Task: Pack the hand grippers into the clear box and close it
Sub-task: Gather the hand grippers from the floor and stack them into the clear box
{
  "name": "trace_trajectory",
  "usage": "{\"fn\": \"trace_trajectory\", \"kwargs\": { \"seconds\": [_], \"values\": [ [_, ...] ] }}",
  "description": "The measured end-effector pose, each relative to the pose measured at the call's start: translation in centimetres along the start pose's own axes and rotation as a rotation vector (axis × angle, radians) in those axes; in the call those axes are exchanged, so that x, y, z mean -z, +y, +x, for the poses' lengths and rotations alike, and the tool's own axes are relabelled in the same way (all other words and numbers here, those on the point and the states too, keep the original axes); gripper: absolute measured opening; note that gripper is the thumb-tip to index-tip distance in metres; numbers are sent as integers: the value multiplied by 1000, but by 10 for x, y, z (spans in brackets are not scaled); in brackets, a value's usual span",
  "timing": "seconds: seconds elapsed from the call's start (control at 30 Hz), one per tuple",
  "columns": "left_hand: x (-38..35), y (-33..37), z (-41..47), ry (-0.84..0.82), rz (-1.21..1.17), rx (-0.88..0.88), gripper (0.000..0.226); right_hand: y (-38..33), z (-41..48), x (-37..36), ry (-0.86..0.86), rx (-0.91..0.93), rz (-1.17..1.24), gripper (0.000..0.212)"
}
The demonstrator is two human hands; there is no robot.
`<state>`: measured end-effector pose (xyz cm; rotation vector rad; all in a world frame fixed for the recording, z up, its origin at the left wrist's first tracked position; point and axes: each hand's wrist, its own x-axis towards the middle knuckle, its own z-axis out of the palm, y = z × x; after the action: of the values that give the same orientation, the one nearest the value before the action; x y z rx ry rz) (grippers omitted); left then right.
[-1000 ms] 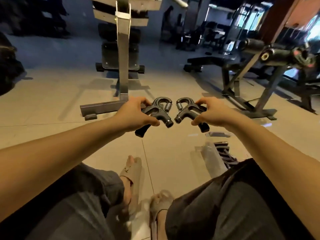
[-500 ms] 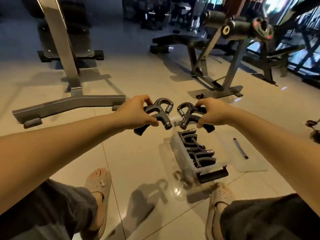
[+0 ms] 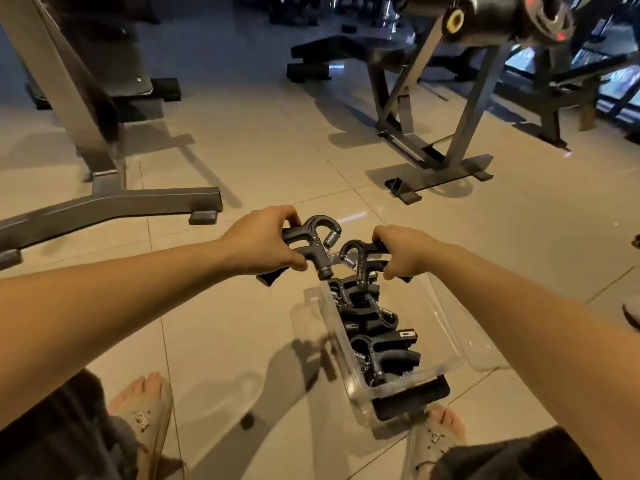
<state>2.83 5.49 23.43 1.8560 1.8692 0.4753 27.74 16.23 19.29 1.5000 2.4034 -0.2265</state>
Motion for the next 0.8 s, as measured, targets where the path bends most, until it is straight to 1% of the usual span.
{"fn": "trace_trajectory", "kwargs": {
  "seconds": [0.13,0.23,0.37,0.53,0.63,0.8],
  "values": [
    [-14,-7,25,-43,34,21,55,21,45,-36,-35,64,-63,58],
    [-19,-14,41,-69,59,53,54,34,71,-63,-33,113,-59,59],
    [-24,-18,59,-93,72,108,53,42,99,-91,-47,212,-51,52],
    [-34,-17,71,-65,0,167,53,45,124,-116,-108,317,-47,50],
    [-43,-18,77,-78,-22,185,54,43,133,-129,-109,370,-36,54],
    [-48,-26,79,-119,-10,232,54,52,145,-140,-90,431,-105,56]
  ]
}}
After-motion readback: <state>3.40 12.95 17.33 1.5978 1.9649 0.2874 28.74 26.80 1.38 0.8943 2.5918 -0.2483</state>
